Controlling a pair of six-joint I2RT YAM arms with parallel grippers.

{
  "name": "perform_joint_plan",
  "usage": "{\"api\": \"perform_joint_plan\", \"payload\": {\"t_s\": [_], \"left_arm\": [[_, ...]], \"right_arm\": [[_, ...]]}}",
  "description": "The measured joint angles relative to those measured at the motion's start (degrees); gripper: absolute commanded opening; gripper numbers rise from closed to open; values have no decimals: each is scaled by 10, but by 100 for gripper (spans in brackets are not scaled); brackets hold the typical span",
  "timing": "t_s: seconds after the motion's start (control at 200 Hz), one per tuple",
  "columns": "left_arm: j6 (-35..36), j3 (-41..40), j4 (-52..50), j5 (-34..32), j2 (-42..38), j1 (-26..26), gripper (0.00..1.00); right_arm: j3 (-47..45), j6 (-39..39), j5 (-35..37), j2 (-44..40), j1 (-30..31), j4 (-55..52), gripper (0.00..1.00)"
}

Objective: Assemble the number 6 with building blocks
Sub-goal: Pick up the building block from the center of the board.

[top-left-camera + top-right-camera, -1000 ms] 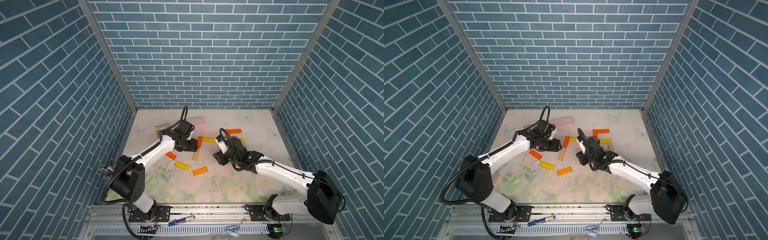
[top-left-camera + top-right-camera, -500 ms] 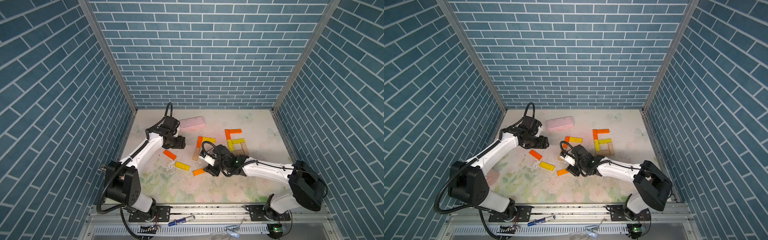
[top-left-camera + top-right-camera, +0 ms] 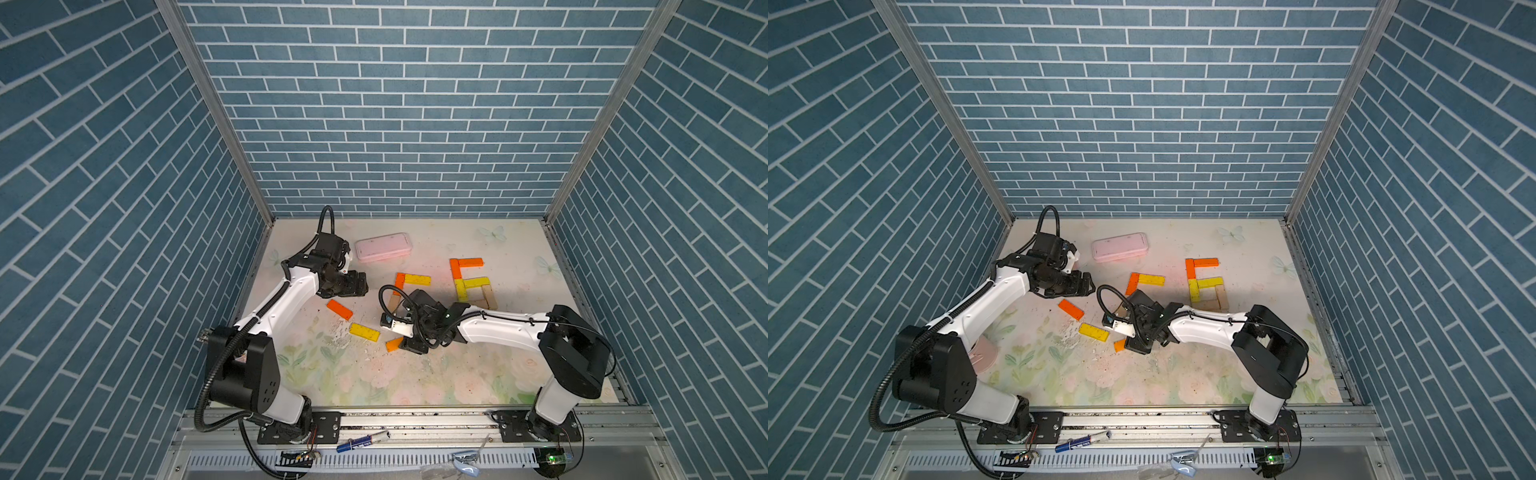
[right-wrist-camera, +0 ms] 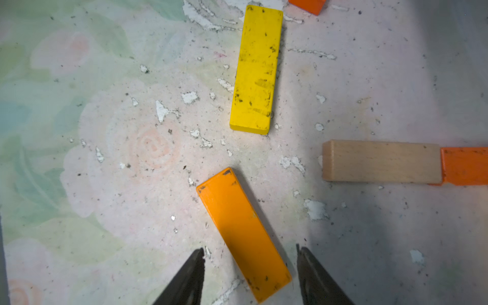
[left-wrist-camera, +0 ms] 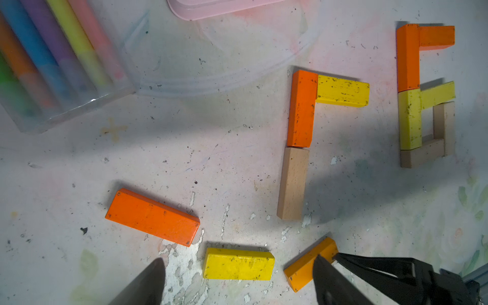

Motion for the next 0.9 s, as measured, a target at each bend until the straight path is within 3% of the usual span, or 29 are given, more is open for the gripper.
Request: {"api": "perform_joint_plan", "payload": {"t_s": [0.52, 0.63, 0.9], "left_arm": [[0, -3, 11, 34, -2, 9, 88], [0, -4, 12, 36, -5, 10, 88], [-1, -7, 19, 43, -8, 14, 89]], "right_arm": [[83, -102, 13, 79, 14, -91, 56], [93, -119, 21, 95, 23, -103, 49], [95, -152, 41, 96, 30, -108, 19]]}}
